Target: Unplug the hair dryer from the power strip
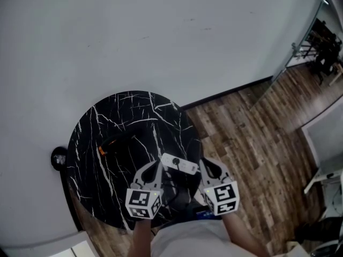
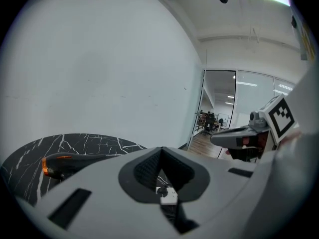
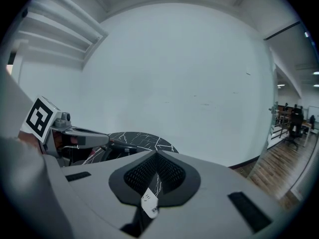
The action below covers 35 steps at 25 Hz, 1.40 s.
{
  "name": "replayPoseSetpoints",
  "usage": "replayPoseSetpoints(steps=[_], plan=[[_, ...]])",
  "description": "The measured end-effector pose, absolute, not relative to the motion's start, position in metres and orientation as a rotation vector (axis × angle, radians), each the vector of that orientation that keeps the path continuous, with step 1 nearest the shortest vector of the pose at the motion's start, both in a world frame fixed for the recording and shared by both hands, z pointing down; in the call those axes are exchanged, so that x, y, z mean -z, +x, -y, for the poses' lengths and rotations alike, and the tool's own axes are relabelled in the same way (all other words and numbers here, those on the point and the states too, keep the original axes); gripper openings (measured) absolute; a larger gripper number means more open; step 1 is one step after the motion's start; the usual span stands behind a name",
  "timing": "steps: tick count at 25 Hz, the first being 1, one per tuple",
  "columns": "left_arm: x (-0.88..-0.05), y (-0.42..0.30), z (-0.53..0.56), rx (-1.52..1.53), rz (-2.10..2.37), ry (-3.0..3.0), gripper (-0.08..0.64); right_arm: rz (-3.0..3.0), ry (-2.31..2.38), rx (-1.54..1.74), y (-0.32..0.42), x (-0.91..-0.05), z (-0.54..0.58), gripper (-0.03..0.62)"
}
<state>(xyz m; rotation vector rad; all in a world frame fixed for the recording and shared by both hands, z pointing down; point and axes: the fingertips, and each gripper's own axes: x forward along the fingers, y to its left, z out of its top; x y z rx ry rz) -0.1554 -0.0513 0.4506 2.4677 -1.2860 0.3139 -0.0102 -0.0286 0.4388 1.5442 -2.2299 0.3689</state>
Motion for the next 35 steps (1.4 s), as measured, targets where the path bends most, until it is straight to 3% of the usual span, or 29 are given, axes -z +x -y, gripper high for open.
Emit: replayPoseSetpoints(steps=[17, 35], plan=[[-0.46, -0.144, 0.057, -0.195, 1.148, 2.435, 0.002, 2.262, 1.489, -0.477, -0.012, -0.467, 0.036, -0.002], [-0.509, -0.132, 0.075, -0.326, 1.059, 2.379, 0.002, 2.256, 1.354, -0.477, -0.013, -0.497, 0.05, -0.002]])
